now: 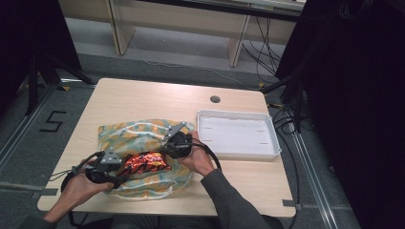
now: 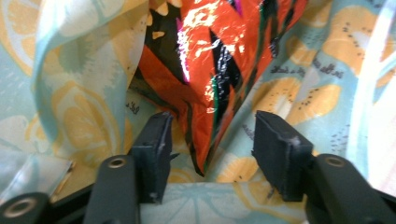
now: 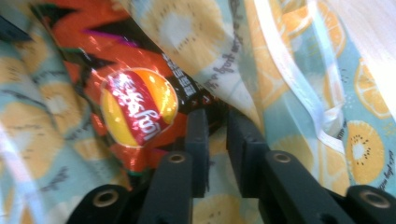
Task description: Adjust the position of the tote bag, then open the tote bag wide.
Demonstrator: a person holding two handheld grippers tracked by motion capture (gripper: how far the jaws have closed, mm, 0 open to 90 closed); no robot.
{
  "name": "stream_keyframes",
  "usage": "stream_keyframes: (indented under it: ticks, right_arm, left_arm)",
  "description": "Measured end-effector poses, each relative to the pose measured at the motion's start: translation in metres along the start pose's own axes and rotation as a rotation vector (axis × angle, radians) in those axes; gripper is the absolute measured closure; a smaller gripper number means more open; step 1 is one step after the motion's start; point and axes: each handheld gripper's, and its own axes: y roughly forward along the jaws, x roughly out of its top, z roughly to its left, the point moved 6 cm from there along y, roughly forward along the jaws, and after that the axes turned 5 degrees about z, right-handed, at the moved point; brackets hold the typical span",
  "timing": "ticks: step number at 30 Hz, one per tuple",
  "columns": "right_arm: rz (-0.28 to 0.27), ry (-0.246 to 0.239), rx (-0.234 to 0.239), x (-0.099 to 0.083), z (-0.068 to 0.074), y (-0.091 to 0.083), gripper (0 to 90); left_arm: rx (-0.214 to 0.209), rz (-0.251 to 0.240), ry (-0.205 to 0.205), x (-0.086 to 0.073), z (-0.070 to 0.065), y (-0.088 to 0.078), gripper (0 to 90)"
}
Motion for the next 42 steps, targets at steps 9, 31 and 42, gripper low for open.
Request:
stream_keyframes:
  ticks: [9, 31, 42]
  right_arm:
    - [-0.068, 0.041, 0.025, -0.008, 0.015, -0.028, 64.4]
    - [-0.091, 0.087, 0.023, -0.041, 0.017, -0.048, 57.8]
    - [-0.131, 0.138, 0.015, -0.061, 0.021, -0.077, 52.4]
  left_arm:
    - [-0.004, 0.017, -0.009, 0.003, 0.0, 0.004, 39.2]
    - [0.027, -0.058, 0.085, 0.022, -0.001, -0.004, 88.0]
    - [-0.064, -0.099, 0.123, 0.038, -0.012, -0.039, 88.4]
